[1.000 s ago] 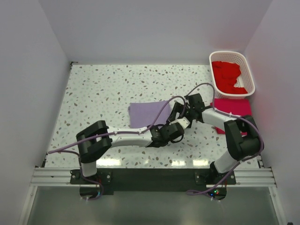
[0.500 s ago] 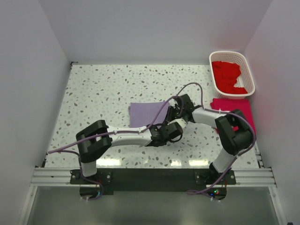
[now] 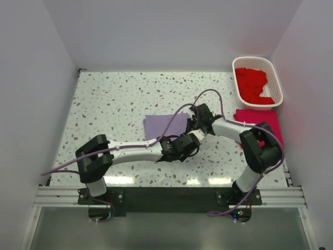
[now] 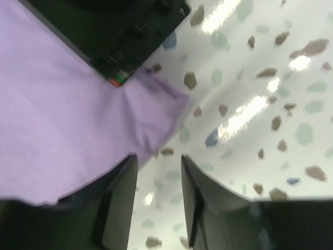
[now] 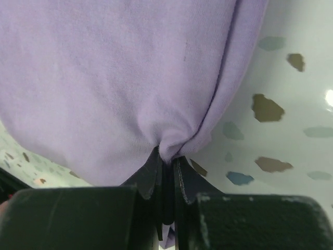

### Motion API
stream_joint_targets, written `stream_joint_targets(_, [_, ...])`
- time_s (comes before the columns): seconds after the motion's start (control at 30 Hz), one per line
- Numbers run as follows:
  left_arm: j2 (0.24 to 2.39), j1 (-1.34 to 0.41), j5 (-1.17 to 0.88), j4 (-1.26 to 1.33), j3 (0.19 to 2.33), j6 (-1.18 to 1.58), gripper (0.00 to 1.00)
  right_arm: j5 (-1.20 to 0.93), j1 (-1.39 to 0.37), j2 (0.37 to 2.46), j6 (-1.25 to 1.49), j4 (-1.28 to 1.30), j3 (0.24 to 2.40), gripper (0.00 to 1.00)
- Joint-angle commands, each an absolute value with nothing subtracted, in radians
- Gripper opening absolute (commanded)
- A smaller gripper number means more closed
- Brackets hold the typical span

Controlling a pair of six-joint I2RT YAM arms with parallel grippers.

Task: Fold and stack the t-shirts
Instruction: Neatly place the folded tshirt to the corner

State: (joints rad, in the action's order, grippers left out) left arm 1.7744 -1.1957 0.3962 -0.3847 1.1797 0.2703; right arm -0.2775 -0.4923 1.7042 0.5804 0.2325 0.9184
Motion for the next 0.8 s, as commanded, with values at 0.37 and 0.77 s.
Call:
stream_joint_targets(0.37, [1.387, -0.647, 0.298, -0.681, 1.329, 0.383, 0.98, -0.008, -0.332, 1.487, 0.229, 0.716, 1.052, 0.00])
stream_joint_targets(0.77, [1.209, -0.267, 0.233, -0.511, 0.888, 0.385, 1.00, 0.360, -0.250, 1.459, 0.175, 0.865, 1.241, 0.00])
